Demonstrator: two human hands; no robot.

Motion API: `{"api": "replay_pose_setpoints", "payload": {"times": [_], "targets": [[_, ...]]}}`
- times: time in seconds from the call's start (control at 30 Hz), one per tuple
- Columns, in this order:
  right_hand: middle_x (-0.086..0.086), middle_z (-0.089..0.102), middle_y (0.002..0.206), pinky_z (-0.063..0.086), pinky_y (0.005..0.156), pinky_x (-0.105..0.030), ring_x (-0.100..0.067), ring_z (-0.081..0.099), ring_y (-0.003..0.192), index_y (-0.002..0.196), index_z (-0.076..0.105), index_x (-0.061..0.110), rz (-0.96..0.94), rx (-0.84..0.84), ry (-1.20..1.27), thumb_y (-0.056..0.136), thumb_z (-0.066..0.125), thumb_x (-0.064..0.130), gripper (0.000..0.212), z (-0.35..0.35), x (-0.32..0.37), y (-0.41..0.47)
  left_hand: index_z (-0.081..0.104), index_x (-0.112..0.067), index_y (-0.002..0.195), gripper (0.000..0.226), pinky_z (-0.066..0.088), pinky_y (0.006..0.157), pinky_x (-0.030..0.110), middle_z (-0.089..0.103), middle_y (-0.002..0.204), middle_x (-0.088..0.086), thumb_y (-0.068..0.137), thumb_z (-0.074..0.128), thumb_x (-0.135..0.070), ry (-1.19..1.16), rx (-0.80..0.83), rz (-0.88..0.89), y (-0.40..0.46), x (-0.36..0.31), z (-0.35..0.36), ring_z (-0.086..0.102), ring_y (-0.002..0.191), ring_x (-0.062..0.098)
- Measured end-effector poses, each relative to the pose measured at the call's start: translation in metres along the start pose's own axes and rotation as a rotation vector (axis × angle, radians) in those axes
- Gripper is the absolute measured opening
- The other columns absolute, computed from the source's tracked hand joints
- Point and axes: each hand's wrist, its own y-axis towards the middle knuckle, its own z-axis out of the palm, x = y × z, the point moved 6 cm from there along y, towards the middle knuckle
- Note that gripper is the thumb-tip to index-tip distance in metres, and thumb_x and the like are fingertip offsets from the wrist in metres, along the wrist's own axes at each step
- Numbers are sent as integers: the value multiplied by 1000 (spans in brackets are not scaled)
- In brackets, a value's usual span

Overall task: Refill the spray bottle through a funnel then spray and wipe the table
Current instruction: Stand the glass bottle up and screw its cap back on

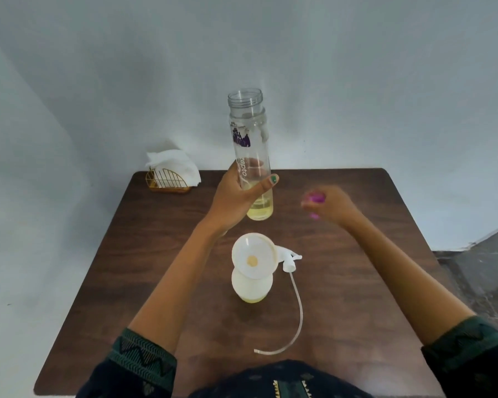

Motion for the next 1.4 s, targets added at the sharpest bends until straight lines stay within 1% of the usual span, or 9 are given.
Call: {"api": "replay_pose_setpoints", "payload": {"times": [0.07, 0.17, 0.33, 0.6, 0.83, 1.07, 1.13, 1.23, 1.4], "targets": [[-2, 66, 89, 51, 72, -25, -13, 61, 77, 105, 68, 8, -115, -139, 401, 84, 70, 18, 23, -42, 56, 0, 57, -21, 114, 46, 54, 86, 28, 69, 105, -3, 77, 76, -41, 9, -1, 4, 2, -3, 1, 67, 98, 9], [-3, 65, 88, 55, 71, -25, -11, 64, 75, 102, 65, 10, -320, -172, 827, 83, 72, 16, 21, -91, 134, -9, 58, -22, 111, 39, 54, 83, 24, 69, 102, -5, 79, 73, -37, 16, 6, 23, 5, -9, 2, 67, 94, 6], [-10, 64, 94, 53, 77, -29, -21, 63, 88, 85, 56, 15, -553, -150, 905, 71, 80, 16, 28, -122, 210, -17, 58, -23, 111, 41, 53, 79, 20, 70, 99, -9, 78, 73, -41, 15, -4, 45, 12, -14, 0, 68, 88, 0], [-16, 69, 103, 53, 80, -39, -24, 63, 84, 69, 51, 15, -607, 101, 536, 67, 82, 4, 34, -96, 240, -16, 57, -27, 108, 43, 55, 85, 28, 71, 97, -10, 73, 74, -46, 24, -25, 46, 16, -15, -11, 69, 88, 3], [-8, 62, 115, 58, 82, -34, -23, 65, 97, 107, 62, 14, -707, 327, 93, 71, 80, 3, 42, -93, 254, -24, 55, -31, 110, 40, 51, 80, 20, 69, 96, -14, 77, 75, -42, 74, -5, 33, 14, -6, -13, 66, 88, -2], [-8, 59, 122, 58, 82, -26, -22, 64, 105, 109, 64, 20, -692, 562, -148, 78, 73, -2, 39, -88, 259, -26, 55, -26, 115, 43, 50, 81, 19, 67, 105, -10, 78, 75, -36, 54, 24, 23, 14, 1, -10, 66, 96, 7], [-7, 60, 118, 58, 80, -27, -20, 65, 101, 109, 63, 22, -682, 544, -241, 76, 76, 4, 39, -88, 258, -25, 55, -25, 115, 43, 50, 81, 19, 67, 106, -9, 78, 75, -36, 53, 29, 32, 14, 3, -10, 65, 99, 9], [-3, 67, 100, 55, 72, -28, -16, 67, 79, 102, 62, 21, -622, 365, -449, 74, 79, 33, 36, -90, 258, -23, 56, -27, 112, 47, 54, 84, 25, 68, 104, -10, 72, 76, -44, 60, 27, 43, 13, 5, -9, 67, 97, 9], [-4, 60, 62, 39, 55, -26, -18, 60, 51, 65, 52, 10, -519, 34, -808, 84, 44, 68, 61, -85, 261, -31, 55, -29, 111, 57, 54, 86, 26, 67, 105, -12, 64, 71, -58, 96, 45, 64, 12, 5, -4, 66, 97, 7]]}}
